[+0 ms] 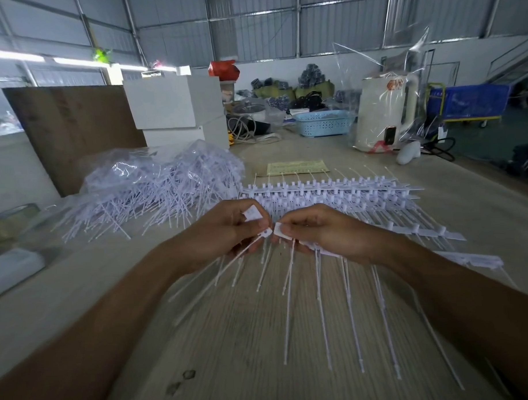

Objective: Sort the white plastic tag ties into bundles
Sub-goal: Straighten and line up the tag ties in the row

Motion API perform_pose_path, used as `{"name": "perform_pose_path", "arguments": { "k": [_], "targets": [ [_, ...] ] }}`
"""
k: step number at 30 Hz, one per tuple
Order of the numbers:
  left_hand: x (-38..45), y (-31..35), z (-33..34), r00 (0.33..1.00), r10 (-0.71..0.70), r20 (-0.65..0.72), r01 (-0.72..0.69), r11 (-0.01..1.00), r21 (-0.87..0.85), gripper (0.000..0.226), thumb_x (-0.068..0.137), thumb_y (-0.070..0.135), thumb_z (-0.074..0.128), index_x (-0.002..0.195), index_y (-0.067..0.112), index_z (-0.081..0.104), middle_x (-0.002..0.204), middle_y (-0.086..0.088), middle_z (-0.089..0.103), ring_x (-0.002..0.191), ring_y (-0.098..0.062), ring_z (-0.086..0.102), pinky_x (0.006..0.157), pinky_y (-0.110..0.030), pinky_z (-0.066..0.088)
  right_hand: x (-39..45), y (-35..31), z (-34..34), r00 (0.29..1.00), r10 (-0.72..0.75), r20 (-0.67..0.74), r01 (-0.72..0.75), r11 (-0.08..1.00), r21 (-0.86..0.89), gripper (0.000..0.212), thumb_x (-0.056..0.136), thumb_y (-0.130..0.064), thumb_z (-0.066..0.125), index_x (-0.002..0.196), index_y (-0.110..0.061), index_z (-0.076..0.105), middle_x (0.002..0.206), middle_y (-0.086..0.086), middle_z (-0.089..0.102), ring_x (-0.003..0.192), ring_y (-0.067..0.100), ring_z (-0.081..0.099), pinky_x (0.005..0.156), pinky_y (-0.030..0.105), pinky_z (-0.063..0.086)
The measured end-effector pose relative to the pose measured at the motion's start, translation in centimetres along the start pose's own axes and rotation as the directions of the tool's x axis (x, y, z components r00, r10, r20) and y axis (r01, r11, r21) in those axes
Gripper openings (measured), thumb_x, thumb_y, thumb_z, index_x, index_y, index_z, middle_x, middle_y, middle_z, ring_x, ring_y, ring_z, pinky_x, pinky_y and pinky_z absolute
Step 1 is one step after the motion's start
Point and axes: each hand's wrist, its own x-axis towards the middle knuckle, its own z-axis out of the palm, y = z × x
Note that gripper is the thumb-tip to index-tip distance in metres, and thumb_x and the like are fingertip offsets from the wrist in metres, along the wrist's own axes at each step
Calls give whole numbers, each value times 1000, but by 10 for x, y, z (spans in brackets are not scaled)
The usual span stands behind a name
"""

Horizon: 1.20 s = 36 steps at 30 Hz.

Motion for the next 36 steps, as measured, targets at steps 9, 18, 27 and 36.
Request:
{"name": "perform_pose_path", "arguments": {
  "k": [9,18,27,36],
  "targets": [
    [9,-3,20,976,8,-219,-21,998,-58,17,99,19,61,100,3,59,67,-22,56,55,-25,52,45,-29,43,1,1,5,994,22,-104,-20,1000,20,24,87,-1,73,109,-5,63,97,13,65,73,13,62,67,25,51],
    [10,-6,20,958,-70,-280,43,994,-102,17,102,17,56,96,3,63,61,-6,57,53,-20,51,45,-26,40,5,2,4,974,-59,-220,70,997,41,29,82,1,77,103,-9,60,97,5,53,76,16,64,79,35,55],
    [9,-1,36,969,-59,-238,-2,969,-248,14,99,16,60,88,8,62,65,-10,59,54,-22,54,45,-27,42,5,0,9,922,-107,-371,105,994,-24,22,84,-5,77,95,-1,57,92,11,60,84,34,69,78,56,53],
    [9,3,37,946,-99,-310,29,975,-222,17,100,11,56,90,-3,58,60,-11,56,48,-22,49,41,-24,37,7,0,3,957,-75,-282,19,980,-197,21,88,-20,75,100,-10,61,94,8,63,79,27,68,76,44,56]
  ]
}}
